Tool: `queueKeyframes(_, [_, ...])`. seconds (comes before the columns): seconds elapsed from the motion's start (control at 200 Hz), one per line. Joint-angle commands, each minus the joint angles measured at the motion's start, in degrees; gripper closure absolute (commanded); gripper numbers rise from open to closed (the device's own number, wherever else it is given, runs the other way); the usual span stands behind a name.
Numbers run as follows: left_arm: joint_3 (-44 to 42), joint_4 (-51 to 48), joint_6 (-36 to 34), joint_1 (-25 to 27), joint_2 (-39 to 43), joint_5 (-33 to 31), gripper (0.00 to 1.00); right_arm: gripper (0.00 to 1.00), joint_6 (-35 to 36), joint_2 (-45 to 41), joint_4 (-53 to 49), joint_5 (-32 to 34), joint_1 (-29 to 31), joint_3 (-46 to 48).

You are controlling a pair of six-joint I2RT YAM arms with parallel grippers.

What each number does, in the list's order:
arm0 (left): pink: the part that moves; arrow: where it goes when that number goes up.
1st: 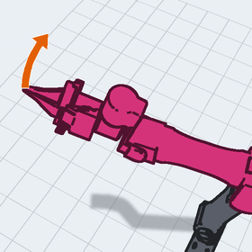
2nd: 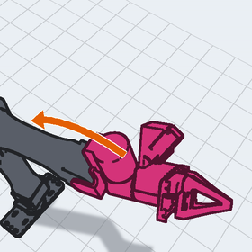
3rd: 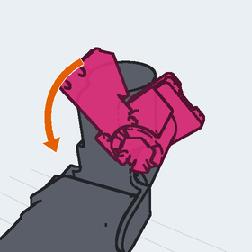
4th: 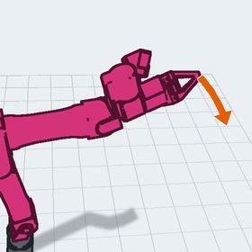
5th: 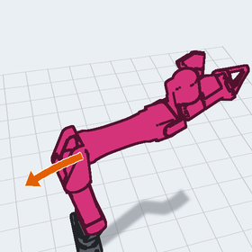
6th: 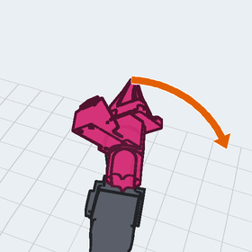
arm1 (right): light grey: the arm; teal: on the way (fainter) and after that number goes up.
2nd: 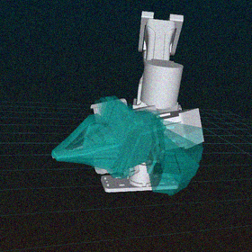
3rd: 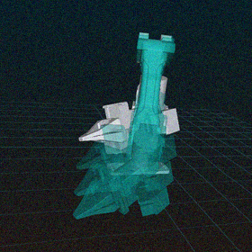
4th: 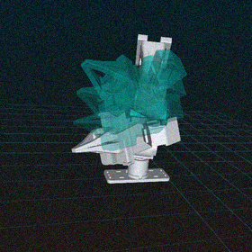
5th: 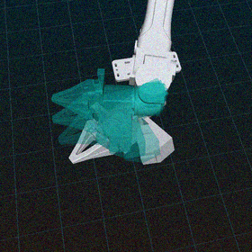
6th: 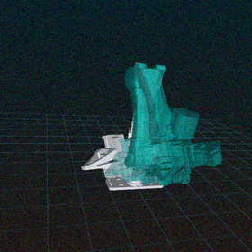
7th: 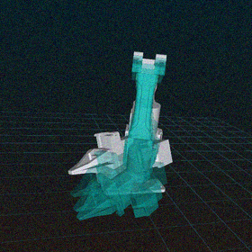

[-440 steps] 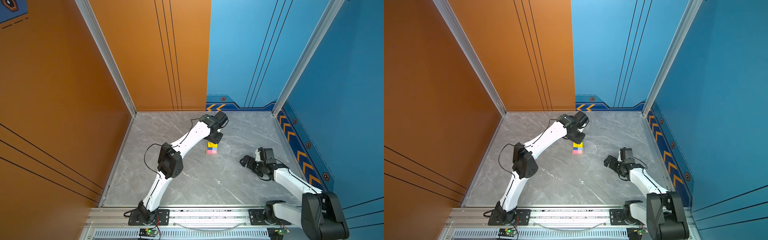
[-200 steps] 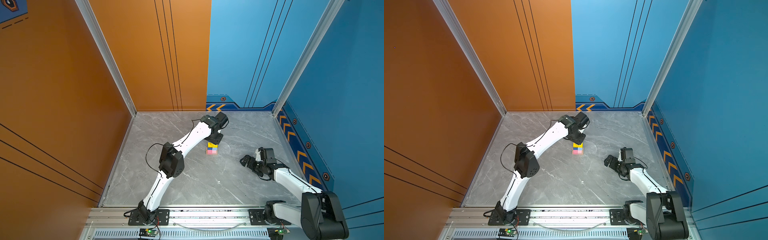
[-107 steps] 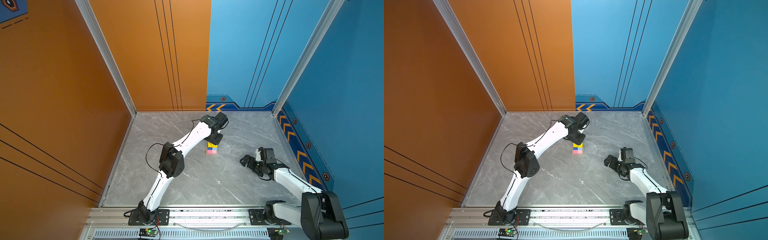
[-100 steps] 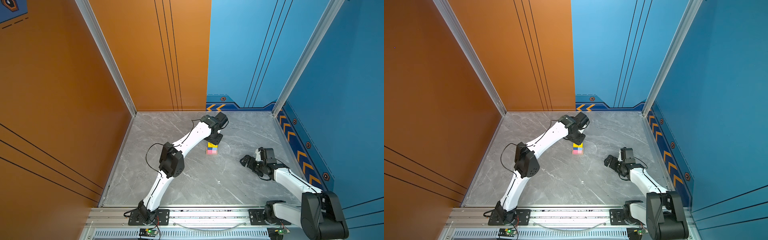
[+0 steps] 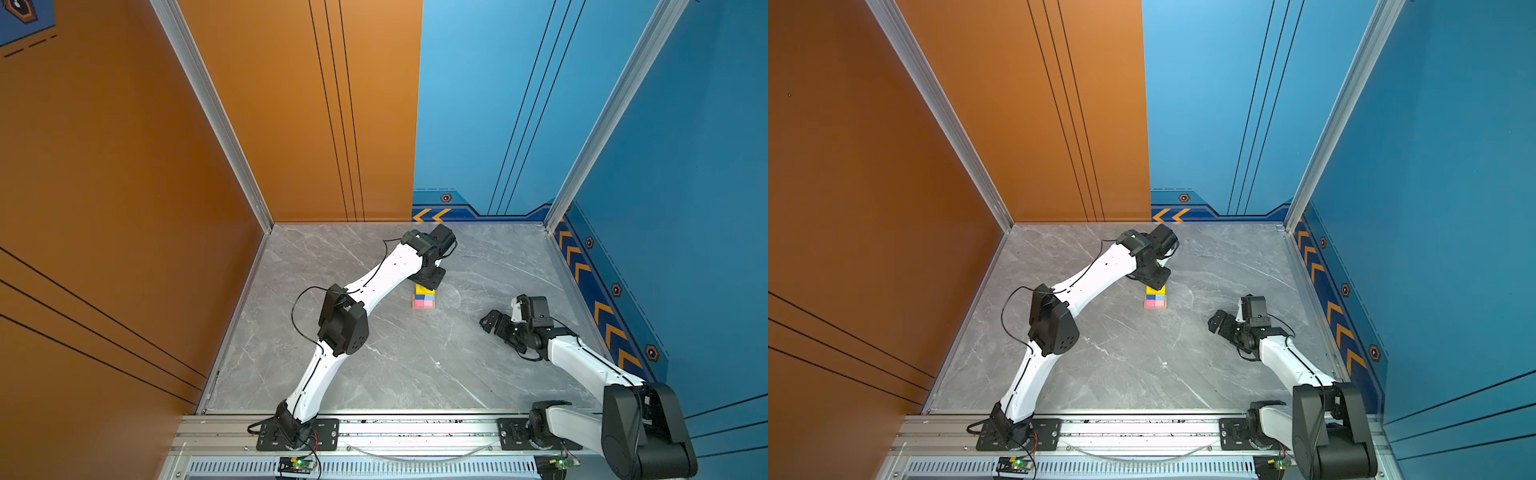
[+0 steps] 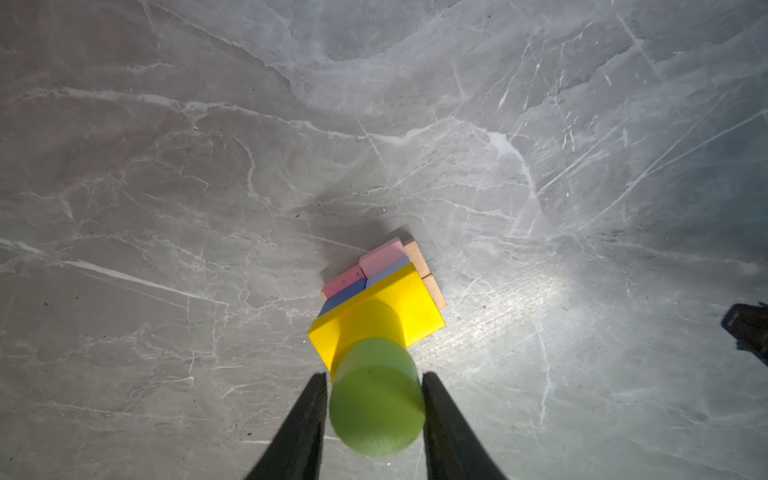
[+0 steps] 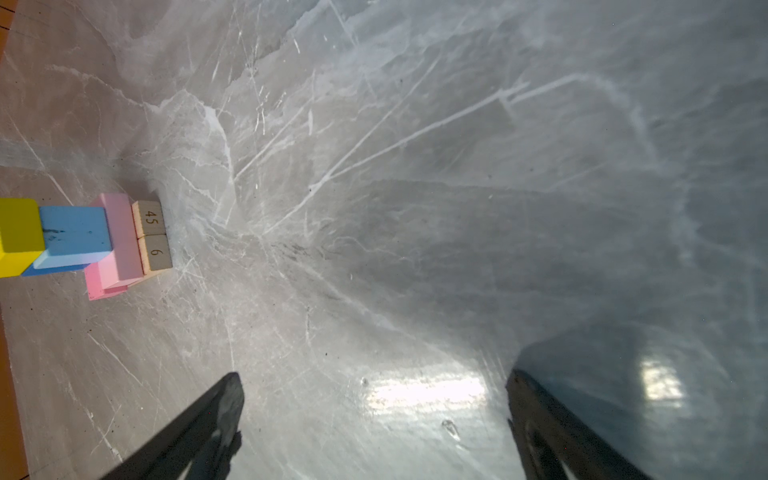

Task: Build the wood block tower
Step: 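Lower the lime-green cylinder onto the yellow cylinder with the left gripper, then open the left gripper to release the lime-green cylinder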

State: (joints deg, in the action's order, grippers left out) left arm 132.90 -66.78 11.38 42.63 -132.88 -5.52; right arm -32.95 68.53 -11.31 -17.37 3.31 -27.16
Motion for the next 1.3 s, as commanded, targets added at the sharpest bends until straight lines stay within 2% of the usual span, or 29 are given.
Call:
queueKeyframes(0.0, [1.3, -1.7, -0.1, -0.7, -0.6, -0.3, 0.6, 0.0, 0.7, 1.5, -1.9, 0.0, -0.5, 0.9])
queueKeyframes(0.456, [0.9, -1.8, 0.0, -0.7, -0.7, -0.4, 0.6, 0.0, 0.6, 1.5, -1.7, -0.2, -0.5, 0.9])
queueKeyframes(0.686, [1.2, -1.8, 0.0, -0.7, -0.7, 0.0, 0.52, 0.0, 0.6, 1.6, -1.7, -0.3, -0.5, 1.0])
queueKeyframes(1.156, [1.5, -1.7, 0.0, -0.6, -0.8, 0.7, 0.15, 0.0, 0.6, 1.7, -1.6, -0.3, -0.5, 0.9])
queueKeyframes(1.201, [1.5, -1.7, 0.0, -0.7, -0.7, 0.8, 0.15, 0.0, 0.6, 1.7, -1.7, -0.3, -0.5, 0.9])
queueKeyframes(1.216, [1.4, -1.7, 0.0, -0.6, -0.8, 0.8, 0.1, 0.0, 0.6, 1.7, -1.6, -0.3, -0.5, 0.9])
queueKeyframes(1.291, [1.5, -1.7, 0.0, -0.6, -0.8, 0.9, 0.01, 0.0, 0.6, 1.7, -1.7, -0.3, -0.5, 0.9])
